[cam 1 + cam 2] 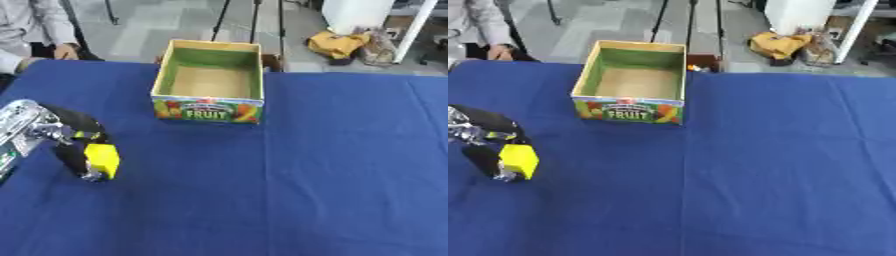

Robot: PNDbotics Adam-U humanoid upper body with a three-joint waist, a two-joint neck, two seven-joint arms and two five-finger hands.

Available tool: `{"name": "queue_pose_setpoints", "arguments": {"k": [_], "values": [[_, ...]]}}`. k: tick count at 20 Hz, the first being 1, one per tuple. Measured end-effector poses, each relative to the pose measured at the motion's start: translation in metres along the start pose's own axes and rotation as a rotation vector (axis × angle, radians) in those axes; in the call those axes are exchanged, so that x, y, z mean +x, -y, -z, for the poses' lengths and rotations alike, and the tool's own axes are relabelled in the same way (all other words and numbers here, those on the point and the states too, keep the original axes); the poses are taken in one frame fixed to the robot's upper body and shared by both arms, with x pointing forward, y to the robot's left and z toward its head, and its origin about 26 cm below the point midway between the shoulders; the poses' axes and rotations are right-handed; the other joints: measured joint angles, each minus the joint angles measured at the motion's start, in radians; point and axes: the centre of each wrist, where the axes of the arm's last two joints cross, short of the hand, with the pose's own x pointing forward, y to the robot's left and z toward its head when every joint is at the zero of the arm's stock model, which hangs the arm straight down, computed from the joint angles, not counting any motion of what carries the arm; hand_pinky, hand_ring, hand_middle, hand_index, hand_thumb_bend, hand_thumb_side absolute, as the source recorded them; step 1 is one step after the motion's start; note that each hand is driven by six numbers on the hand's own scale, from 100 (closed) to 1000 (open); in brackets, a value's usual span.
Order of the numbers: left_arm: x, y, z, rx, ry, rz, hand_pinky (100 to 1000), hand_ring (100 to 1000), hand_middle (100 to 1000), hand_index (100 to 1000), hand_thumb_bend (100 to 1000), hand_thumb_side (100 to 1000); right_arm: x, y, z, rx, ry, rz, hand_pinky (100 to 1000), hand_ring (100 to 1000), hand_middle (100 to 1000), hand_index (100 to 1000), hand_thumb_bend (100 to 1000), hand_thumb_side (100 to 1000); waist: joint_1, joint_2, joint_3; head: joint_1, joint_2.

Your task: Pick up objects on the table and place them in the box.

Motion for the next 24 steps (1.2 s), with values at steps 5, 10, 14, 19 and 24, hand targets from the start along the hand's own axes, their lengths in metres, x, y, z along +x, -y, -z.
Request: {"name": "queue_pose_setpoints", "arguments": {"k": [5, 10, 14, 19, 24], "values": [[0.0043, -0.0043, -0.0036, 0.015, -0.004, 0.01, 665, 705, 660, 833, 323, 681, 0.0, -0.0001, 0.0, -0.003, 0.0, 0.001, 772, 853, 742, 867, 100, 973, 0.0, 0.0, 0.0, 0.0, -0.006], [0.005, -0.0055, -0.007, 0.02, -0.012, 0.016, 636, 680, 637, 809, 294, 657, 0.0001, -0.0001, 0.0001, -0.005, 0.001, 0.001, 771, 853, 742, 867, 100, 974, 0.0, 0.0, 0.0, 0.0, -0.007], [0.0055, -0.0071, -0.0089, 0.027, -0.016, 0.012, 612, 655, 615, 765, 291, 621, 0.0001, -0.0002, 0.0001, -0.007, 0.001, 0.002, 772, 853, 743, 867, 100, 975, -0.001, 0.0, 0.0, 0.001, -0.007], [0.0056, -0.0074, -0.0093, 0.026, -0.026, 0.009, 559, 600, 563, 716, 255, 618, 0.0001, -0.0002, 0.0002, -0.012, 0.0, 0.002, 772, 853, 743, 868, 100, 977, -0.004, 0.0, 0.0, 0.001, -0.008], [0.0047, -0.008, -0.0102, 0.028, -0.039, -0.004, 518, 563, 527, 684, 263, 592, 0.0002, -0.0004, 0.0001, -0.015, 0.0, 0.003, 772, 853, 743, 867, 100, 978, -0.004, 0.0, 0.0, 0.001, -0.011]]}}
